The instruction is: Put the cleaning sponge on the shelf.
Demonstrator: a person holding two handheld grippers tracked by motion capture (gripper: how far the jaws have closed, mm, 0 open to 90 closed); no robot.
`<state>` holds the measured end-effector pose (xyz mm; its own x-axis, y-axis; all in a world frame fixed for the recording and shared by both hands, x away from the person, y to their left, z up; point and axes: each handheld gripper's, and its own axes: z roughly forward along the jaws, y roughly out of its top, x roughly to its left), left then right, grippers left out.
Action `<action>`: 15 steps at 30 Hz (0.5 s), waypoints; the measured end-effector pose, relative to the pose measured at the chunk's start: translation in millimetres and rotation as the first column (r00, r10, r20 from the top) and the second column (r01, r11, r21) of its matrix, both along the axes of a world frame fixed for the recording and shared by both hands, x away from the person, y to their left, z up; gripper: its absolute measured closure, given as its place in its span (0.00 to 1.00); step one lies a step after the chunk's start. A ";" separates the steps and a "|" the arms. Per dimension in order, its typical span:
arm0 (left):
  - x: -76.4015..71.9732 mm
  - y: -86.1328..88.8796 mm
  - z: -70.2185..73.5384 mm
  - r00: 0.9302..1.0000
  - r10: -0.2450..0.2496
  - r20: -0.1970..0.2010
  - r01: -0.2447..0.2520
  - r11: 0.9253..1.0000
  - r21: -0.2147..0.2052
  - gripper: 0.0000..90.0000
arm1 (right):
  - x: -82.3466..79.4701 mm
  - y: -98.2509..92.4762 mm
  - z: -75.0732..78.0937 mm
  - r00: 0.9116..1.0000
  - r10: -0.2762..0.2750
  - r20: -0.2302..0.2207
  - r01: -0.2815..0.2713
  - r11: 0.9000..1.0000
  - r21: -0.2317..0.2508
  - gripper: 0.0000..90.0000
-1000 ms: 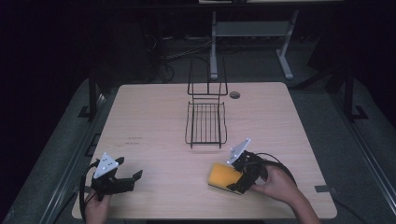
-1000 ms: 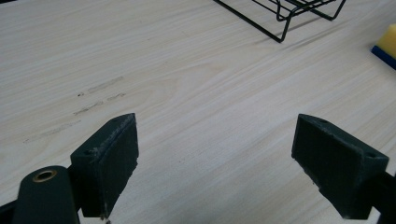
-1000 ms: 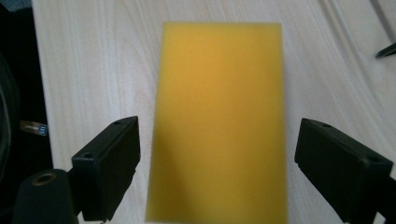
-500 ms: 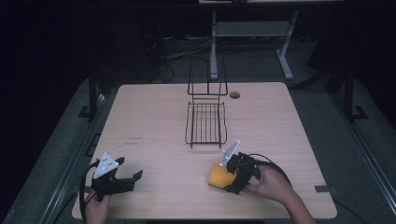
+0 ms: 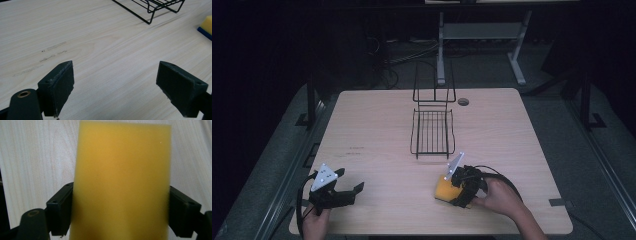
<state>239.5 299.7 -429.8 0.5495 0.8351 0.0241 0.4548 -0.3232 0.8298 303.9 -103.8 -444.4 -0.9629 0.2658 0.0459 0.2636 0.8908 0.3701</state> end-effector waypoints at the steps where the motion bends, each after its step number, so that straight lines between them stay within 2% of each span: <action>1: 0.0 0.1 -0.1 1.000 0.000 0.001 0.000 1.000 -0.001 0.16 | 0.0 0.0 0.0 1.000 0.000 0.000 0.000 1.000 0.000 0.23; 5: -0.1 0.0 0.2 1.000 0.000 0.002 0.000 1.000 -0.002 0.16 | -0.2 -0.1 0.8 1.000 0.011 0.007 -0.011 1.000 -0.001 0.24; 15: -0.2 1.3 0.6 1.000 0.003 0.004 -0.003 1.000 -0.005 0.16 | 8.3 4.0 12.6 0.999 0.047 0.004 -0.047 0.998 0.038 0.24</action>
